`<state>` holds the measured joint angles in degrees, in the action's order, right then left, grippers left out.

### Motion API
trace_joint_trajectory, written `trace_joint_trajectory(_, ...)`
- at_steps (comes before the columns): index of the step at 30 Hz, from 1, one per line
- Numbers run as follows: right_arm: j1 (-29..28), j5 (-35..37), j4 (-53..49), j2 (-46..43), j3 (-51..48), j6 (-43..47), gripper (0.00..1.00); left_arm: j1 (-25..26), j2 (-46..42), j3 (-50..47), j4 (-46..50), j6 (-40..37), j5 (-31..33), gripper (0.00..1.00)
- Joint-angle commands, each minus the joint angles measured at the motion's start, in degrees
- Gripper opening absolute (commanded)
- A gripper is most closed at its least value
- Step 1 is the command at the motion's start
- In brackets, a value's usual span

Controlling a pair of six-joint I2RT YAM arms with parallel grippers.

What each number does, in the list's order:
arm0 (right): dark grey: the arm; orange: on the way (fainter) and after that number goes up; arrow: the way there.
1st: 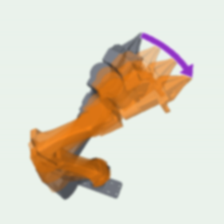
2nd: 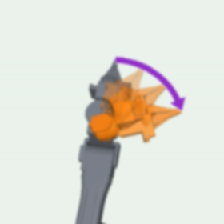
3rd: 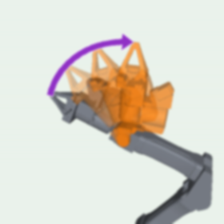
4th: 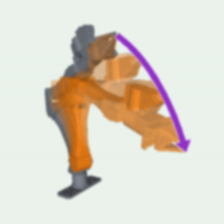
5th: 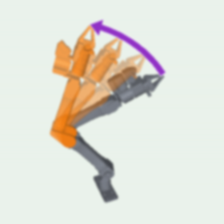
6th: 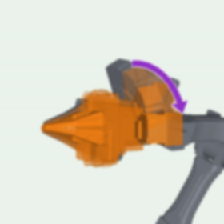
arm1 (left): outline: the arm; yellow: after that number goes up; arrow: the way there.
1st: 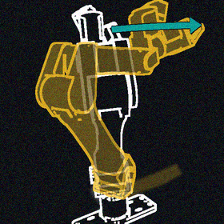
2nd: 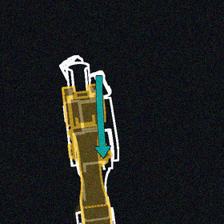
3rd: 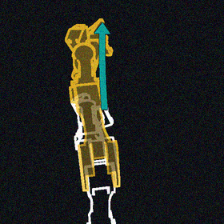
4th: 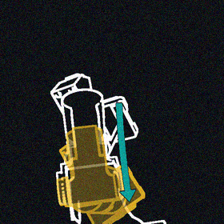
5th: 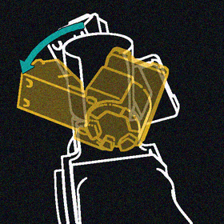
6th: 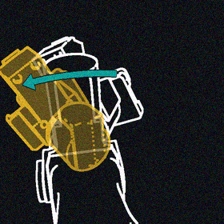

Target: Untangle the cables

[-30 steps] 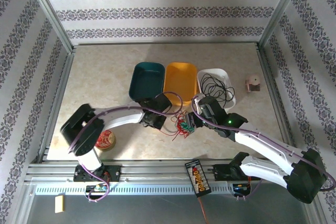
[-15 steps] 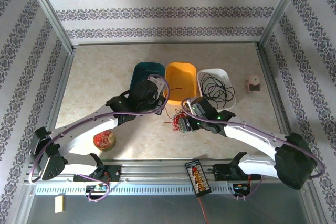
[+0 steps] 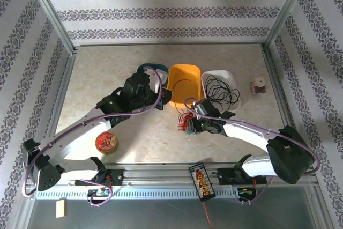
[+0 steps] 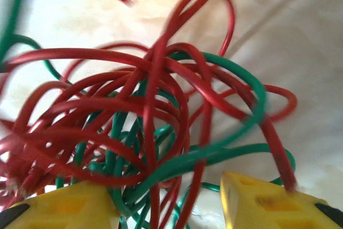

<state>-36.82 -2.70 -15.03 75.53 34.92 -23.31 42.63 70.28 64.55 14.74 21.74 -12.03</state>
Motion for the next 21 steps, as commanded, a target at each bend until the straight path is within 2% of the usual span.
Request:
trace_joint_trajectory(1,2.0,-0.1,-2.5,-0.3,-1.7,-2.2,0.50,-1.5,-2.7,4.6,-4.5,1.2,-4.7,0.00)
trace_joint_trajectory(8,3.9,0.0,-3.2,-1.7,-2.3,-3.3,0.49,-4.8,-5.8,10.4,-10.3,4.2,-10.3,0.00)
trace_joint_trajectory(13,4.8,0.2,-3.4,-1.9,-2.5,-4.0,0.48,-6.0,-6.2,15.7,-10.5,2.6,-12.7,0.00)
trace_joint_trajectory(17,5.2,0.0,-3.5,-1.4,-2.5,-4.1,0.48,-6.9,-6.1,21.3,-8.9,-2.3,-11.1,0.00)
trace_joint_trajectory(21,5.2,-0.9,-3.1,-2.3,-2.6,-3.7,0.48,-7.9,-3.8,23.7,-10.7,-3.0,-10.5,0.00)
